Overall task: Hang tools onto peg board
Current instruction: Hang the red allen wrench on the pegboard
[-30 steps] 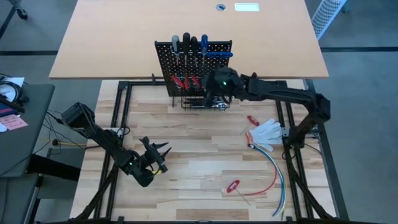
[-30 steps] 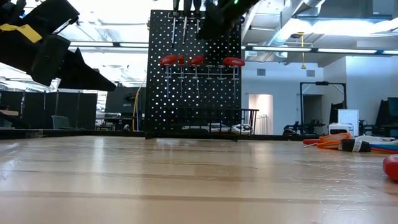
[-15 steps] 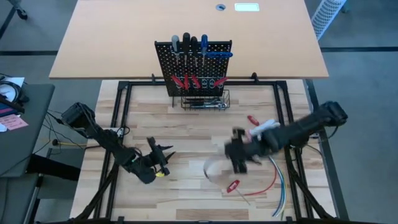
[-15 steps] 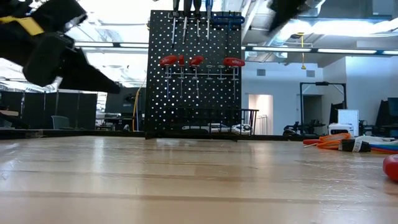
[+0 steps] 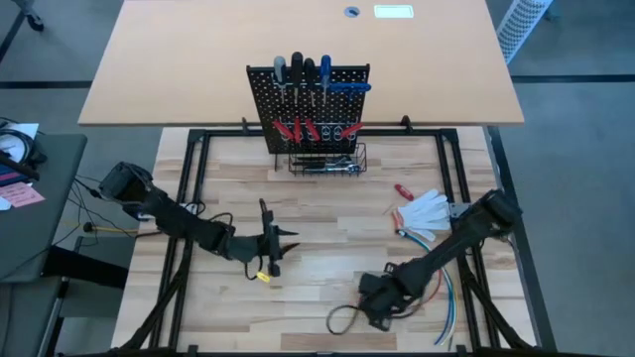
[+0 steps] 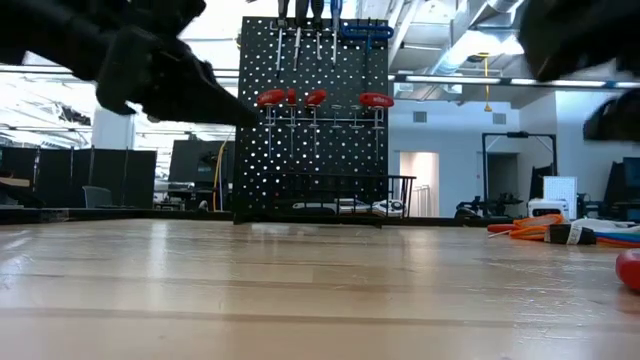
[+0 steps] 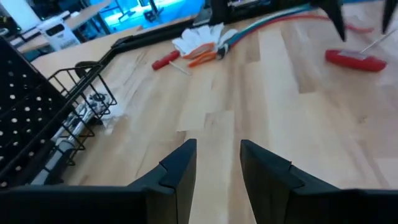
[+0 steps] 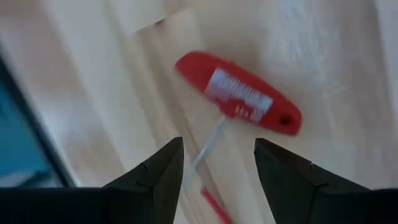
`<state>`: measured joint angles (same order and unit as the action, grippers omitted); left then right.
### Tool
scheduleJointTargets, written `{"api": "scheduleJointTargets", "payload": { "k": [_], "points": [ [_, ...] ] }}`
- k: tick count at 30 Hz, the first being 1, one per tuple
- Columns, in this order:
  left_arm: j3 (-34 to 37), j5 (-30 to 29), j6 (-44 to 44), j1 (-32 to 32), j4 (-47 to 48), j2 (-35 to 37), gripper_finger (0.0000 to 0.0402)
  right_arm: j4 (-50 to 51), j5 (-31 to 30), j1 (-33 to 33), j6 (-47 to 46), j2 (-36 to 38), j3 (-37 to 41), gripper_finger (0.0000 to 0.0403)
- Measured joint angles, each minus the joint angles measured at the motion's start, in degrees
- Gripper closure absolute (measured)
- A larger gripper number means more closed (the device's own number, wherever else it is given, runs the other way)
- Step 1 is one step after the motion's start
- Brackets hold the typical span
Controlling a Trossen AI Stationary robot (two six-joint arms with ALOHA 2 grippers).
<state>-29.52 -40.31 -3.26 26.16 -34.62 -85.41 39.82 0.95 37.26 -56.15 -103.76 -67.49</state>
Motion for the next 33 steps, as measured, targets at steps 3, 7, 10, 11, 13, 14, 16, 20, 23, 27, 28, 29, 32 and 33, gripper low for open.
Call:
{"api": "scheduleJointTargets", "payload": {
  "k": [3, 7, 10, 11, 13, 14, 16, 20, 23, 27, 28, 29, 32, 33],
  "points": [
    [0.0, 3.7, -2.0, -2.8, 0.1, 0.0, 0.0284, 0.0, 5.0, -2.3, -4.7, -5.2, -2.5, 0.02],
    [0.0, 11.1, -5.1, -6.5, -1.7, 0.0, 0.0284, 2.4, 8.5, -4.4, -6.9, -10.2, -6.0, 0.0218],
    [0.0, 15.8, -6.2, -8.3, -2.6, 0.0, 0.0284, 6.0, 7.7, -4.6, -7.0, -12.5, -8.2, 0.0259],
    [0.0, 16.6, -6.6, -8.6, -2.5, 0.0, 0.0284, 7.1, 6.6, -4.8, -7.3, -12.9, -8.7, 0.0278],
    [0.0, 17.3, -7.6, -8.9, -2.5, 0.0, 0.0284, 8.0, 3.5, -4.8, -8.3, -13.1, -8.9, 0.0323],
    [0.0, 17.4, -8.1, -9.0, -2.5, 0.0, 0.0284, 8.0, 1.8, -4.7, -8.3, -13.0, -8.9, 0.0348],
    [0.0, 17.4, -8.9, -9.3, -2.6, 0.0, 0.0284, 8.0, -1.2, -4.6, -6.8, -12.7, -8.8, 0.0386],
    [0.0, 19.5, -9.1, -9.4, -3.1, 0.0, 0.0284, 6.6, -8.6, -5.1, -1.3, -11.1, -8.4, 0.0394],
    [0.0, 22.6, -9.1, -9.3, -3.1, 0.0, 0.0284, -0.8, -20.7, -6.0, 6.0, -8.1, -5.7, 0.04],
    [0.0, 22.5, -8.0, -8.6, -2.2, 0.0, 0.0284, -20.9, -24.4, -6.1, 17.1, 0.0, 3.0, 0.0401],
    [0.0, 22.7, -7.9, -8.3, -2.2, 0.0, 0.0284, -26.0, -23.5, -6.1, 19.4, 1.7, 5.7, 0.0401],
    [0.0, 23.3, -8.1, -7.9, -2.4, 0.0, 0.0284, -30.2, -22.3, -6.1, 21.7, 3.4, 8.5, 0.0402],
    [0.0, 24.9, -10.1, -5.4, -2.8, 0.0, 0.0284, -44.3, -18.5, -8.3, 28.6, 7.2, 16.4, 0.0402],
    [0.0, 24.9, -10.5, -4.7, -3.3, 0.0, 0.0284, -49.5, -17.2, -9.3, 30.7, 8.3, 18.8, 0.0402]
  ]
}}
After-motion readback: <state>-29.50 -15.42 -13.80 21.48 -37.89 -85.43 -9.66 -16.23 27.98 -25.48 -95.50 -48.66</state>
